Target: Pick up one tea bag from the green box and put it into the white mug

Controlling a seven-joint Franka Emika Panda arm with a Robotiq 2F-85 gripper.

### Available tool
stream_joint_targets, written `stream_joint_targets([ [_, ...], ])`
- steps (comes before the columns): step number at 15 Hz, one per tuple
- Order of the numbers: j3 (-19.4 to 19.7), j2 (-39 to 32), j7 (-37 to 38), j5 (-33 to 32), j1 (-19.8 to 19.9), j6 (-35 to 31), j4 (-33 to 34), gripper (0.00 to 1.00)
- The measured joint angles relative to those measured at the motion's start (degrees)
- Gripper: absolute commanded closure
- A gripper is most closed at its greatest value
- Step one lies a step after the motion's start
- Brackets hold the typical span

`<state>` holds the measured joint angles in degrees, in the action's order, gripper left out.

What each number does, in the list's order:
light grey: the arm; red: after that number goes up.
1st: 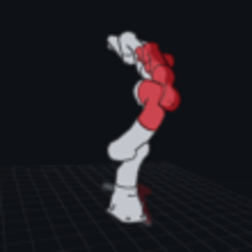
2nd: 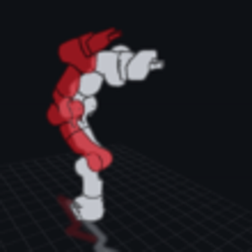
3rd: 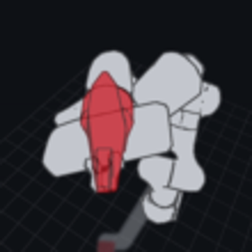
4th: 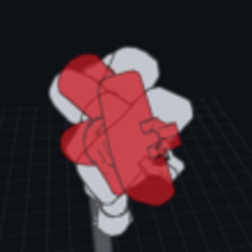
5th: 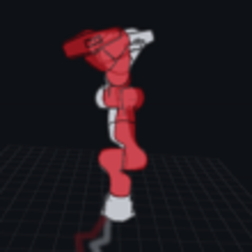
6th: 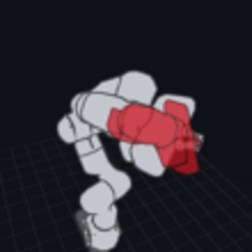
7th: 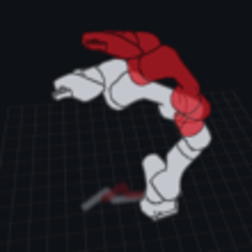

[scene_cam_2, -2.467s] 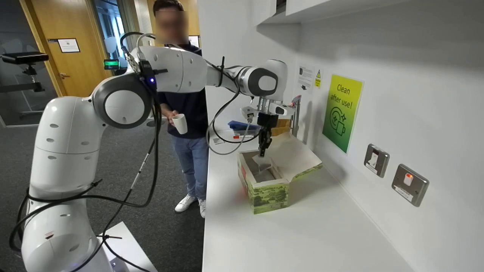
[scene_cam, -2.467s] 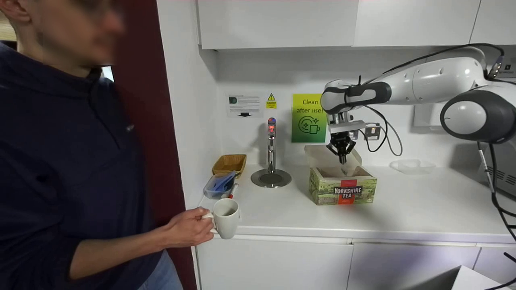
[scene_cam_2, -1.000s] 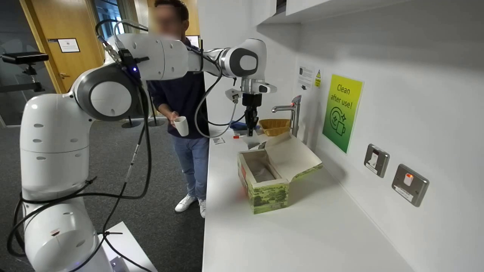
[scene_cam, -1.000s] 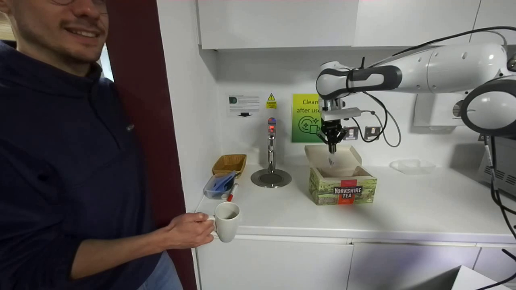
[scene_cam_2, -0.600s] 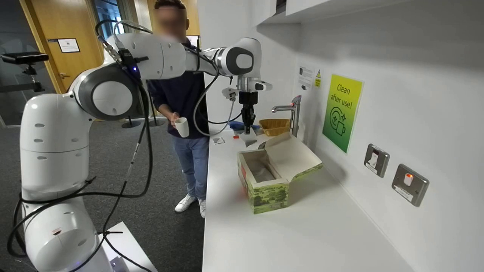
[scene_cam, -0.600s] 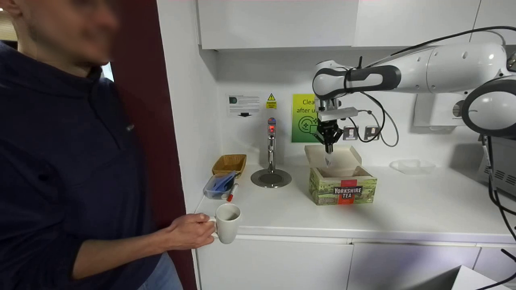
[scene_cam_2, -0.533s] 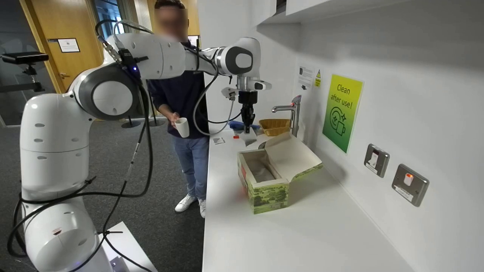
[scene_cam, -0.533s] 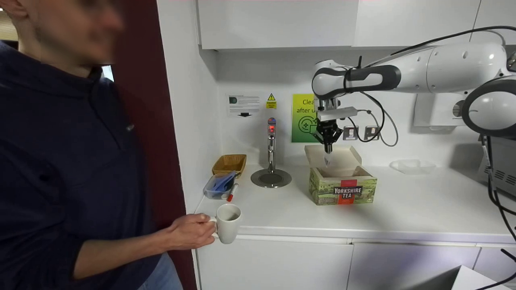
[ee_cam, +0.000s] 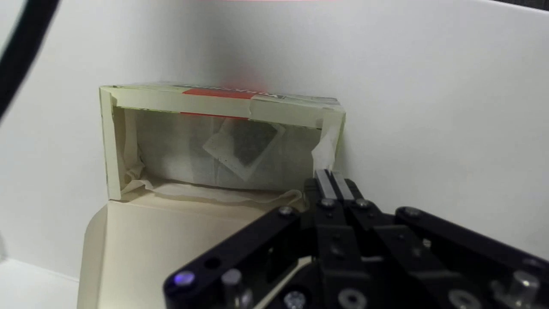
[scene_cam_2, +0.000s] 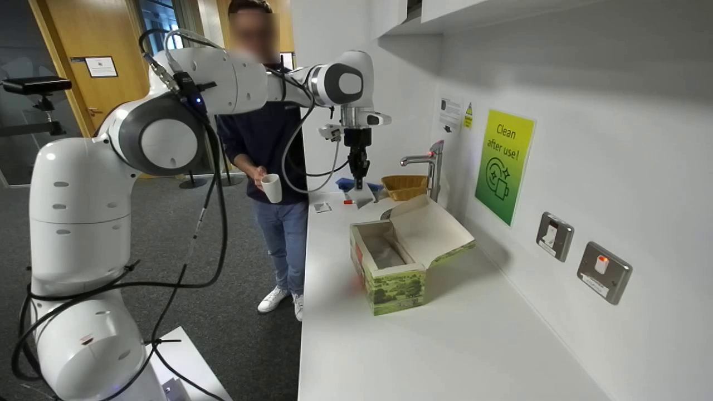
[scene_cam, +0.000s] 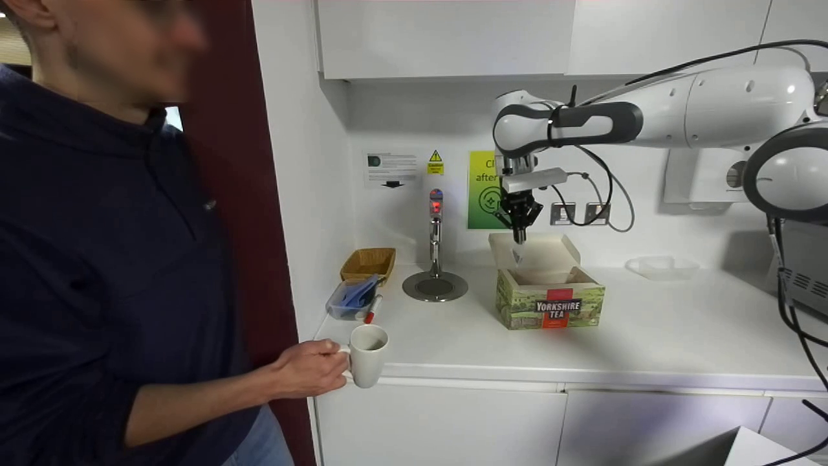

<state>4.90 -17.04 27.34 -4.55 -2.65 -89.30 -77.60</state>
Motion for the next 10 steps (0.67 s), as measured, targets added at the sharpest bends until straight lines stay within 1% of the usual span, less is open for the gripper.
stream_joint_targets([
  [10, -1.8, -1.3, 0.0, -2.7, -2.8, 4.1, 2.9, 1.00],
])
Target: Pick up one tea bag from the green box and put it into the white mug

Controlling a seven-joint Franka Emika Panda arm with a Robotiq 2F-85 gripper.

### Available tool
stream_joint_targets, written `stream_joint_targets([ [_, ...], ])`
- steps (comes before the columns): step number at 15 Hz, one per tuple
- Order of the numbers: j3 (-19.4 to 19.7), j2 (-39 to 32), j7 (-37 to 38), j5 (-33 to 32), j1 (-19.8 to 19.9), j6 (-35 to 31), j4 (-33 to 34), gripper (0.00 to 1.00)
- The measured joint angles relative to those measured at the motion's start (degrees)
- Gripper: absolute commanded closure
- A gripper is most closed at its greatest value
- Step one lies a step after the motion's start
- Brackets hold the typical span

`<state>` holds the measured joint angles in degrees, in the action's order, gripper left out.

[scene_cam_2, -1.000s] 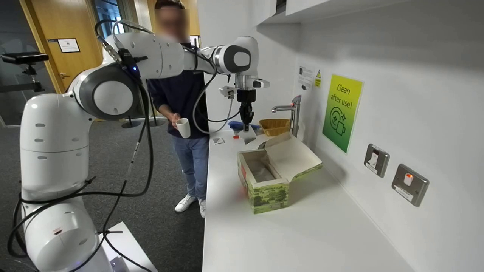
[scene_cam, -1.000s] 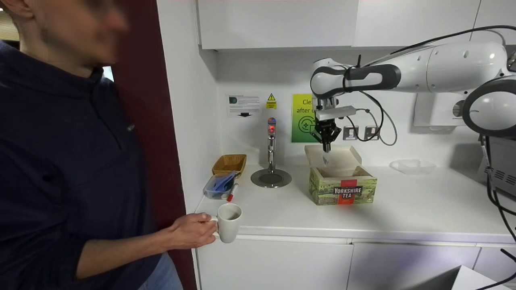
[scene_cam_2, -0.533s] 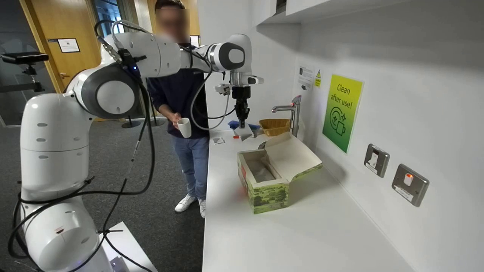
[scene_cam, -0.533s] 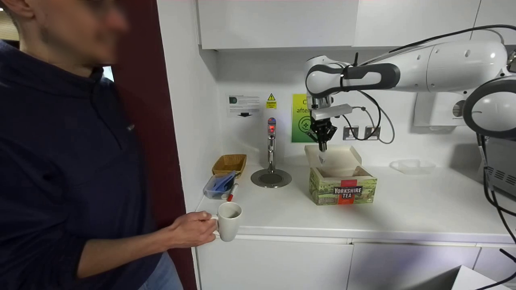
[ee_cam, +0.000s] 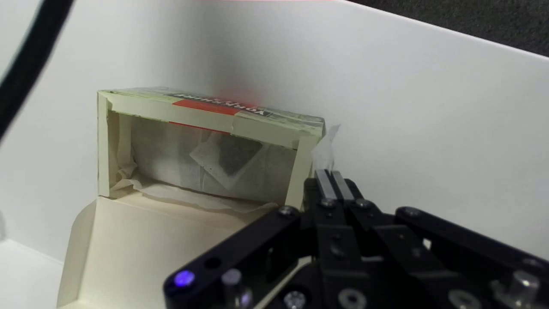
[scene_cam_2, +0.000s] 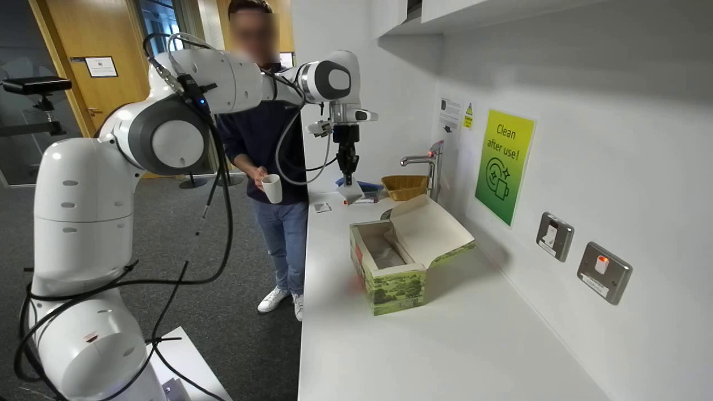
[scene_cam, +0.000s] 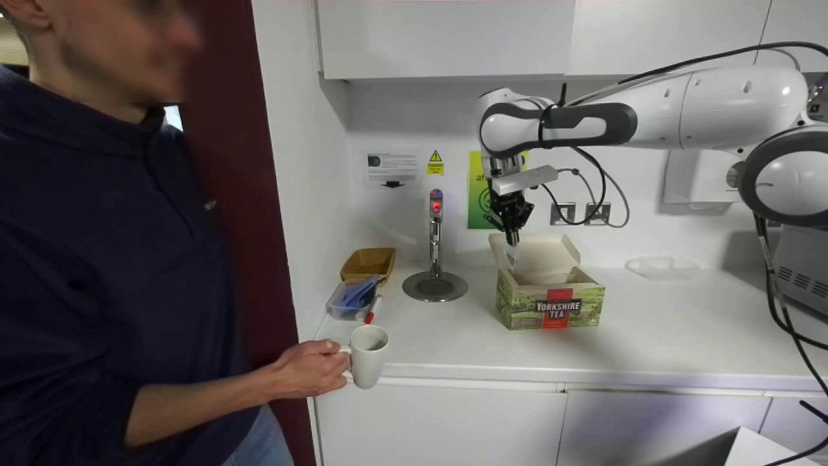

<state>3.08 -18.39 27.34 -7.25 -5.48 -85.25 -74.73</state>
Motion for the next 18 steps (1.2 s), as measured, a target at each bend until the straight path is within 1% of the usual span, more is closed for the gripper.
stream_joint_targets([
  [6, -0.5, -3.4, 0.0, -1.7, -1.6, 3.0, 5.0, 1.00],
  [18, -0.6, -11.9, -0.1, -4.5, -5.4, 11.1, 19.0, 1.00],
])
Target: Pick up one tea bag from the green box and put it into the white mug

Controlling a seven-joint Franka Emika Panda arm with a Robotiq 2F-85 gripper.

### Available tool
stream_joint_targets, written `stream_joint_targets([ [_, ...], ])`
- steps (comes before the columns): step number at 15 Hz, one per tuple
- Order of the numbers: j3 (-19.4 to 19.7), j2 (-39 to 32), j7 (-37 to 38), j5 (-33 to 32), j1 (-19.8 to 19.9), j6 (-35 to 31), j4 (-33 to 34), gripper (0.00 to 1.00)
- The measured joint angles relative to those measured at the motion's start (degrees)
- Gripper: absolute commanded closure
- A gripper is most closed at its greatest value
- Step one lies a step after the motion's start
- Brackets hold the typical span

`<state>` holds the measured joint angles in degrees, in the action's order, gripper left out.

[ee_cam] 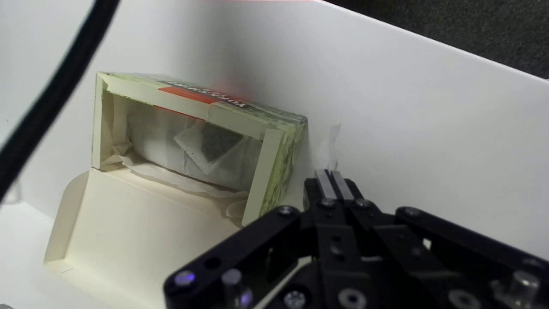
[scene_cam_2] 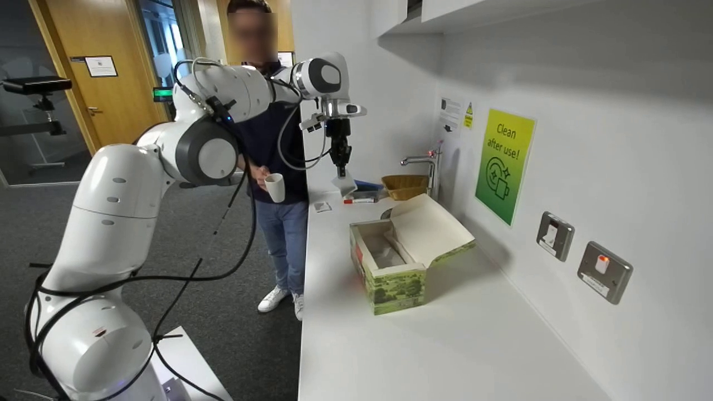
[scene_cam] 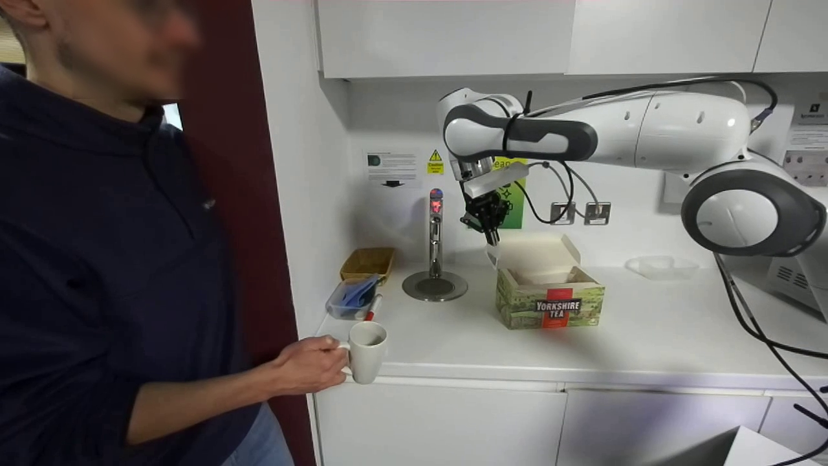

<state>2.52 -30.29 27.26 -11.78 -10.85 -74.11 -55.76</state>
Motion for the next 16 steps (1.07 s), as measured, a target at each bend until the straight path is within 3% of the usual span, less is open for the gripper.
stream_joint_targets([
  [6, 0.0, -2.1, 0.0, -1.6, -2.2, 1.3, 3.4, 1.00],
  [16, 0.0, -2.9, -0.1, -4.0, -5.9, 1.4, 3.6, 1.00],
])
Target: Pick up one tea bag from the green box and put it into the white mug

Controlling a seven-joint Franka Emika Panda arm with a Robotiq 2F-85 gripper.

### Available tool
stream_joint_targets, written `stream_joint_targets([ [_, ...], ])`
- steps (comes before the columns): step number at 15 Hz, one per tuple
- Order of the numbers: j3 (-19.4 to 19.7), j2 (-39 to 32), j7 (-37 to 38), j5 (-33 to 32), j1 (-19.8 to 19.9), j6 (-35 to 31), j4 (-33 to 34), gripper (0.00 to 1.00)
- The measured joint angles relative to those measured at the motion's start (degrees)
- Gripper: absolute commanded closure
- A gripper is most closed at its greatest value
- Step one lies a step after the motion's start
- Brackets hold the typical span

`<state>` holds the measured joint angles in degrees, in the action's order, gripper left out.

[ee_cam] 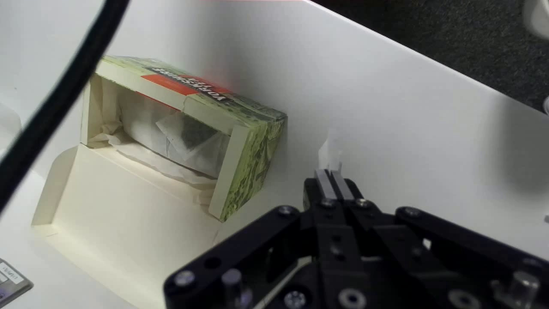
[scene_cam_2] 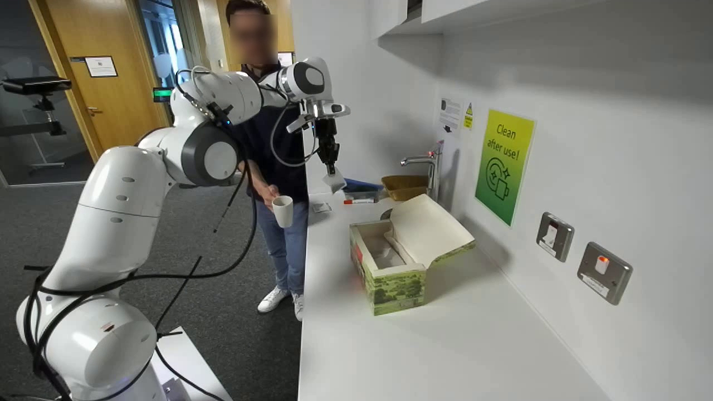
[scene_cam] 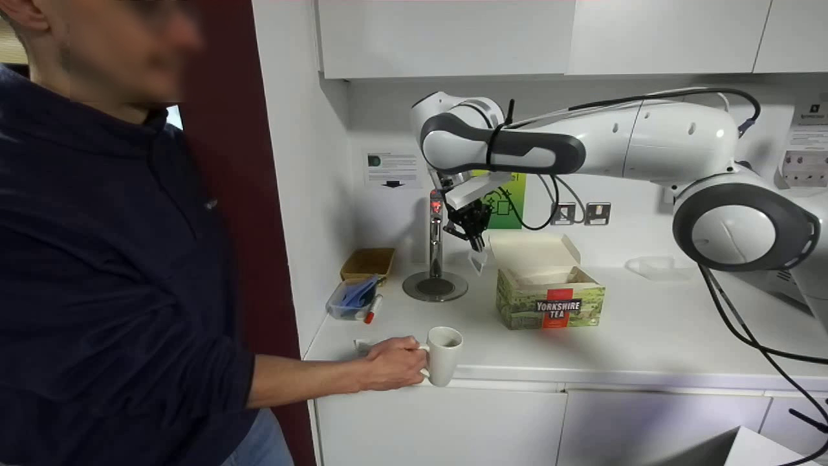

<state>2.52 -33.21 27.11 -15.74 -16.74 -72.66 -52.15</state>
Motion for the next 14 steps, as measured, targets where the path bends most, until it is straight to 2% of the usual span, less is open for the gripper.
stream_joint_targets([
  [14, 0.0, -0.9, -0.1, -1.9, -4.4, 0.0, 0.0, 1.00],
])
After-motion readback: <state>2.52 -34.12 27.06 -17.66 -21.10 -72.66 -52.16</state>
